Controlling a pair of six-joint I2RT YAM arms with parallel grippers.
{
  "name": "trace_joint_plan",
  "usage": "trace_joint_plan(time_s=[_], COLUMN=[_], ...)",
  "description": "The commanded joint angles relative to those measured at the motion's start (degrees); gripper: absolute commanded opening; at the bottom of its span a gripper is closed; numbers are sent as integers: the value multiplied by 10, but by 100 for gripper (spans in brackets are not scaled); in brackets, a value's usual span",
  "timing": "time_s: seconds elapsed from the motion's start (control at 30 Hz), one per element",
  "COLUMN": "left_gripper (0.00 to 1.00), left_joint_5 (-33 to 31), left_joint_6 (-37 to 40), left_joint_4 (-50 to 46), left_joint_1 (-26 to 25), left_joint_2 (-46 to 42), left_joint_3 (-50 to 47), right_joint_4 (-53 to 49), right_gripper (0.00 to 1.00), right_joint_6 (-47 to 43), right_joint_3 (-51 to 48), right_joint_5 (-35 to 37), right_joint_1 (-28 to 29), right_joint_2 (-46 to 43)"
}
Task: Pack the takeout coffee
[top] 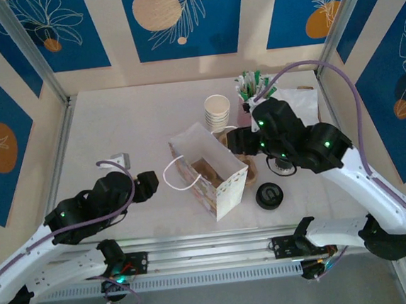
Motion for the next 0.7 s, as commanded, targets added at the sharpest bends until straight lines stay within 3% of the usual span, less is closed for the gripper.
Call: trace_joint_plan(time_s=[0.0, 0.13, 0.23, 0.43, 0.67], left_gripper=[70, 70, 70, 71, 73], left_joint_5=[-22, -20, -11, 22, 27], left_joint_6=[-6, -4, -5, -14, -17], left_joint_4=[7, 19, 23, 43, 39], left_joint_1=[-3, -3, -3, -3, -3], left_joint_2=[-7, -8, -5, -5, -14], left_joint_3=[-6, -15, -16, -19, -16], right_joint_4=[20, -17, -64, -59, -21], right_gripper=[62, 77, 88, 90, 92], right_joint_6=[-1, 11, 22, 8, -11], right_joint_3=[13, 14, -1, -96, -199], right_joint_5=[-16, 26, 31, -76, -146], right_joint_1=[-19, -69, -141, -324, -451], right_joint_2=[-32, -41, -36, -39, -30])
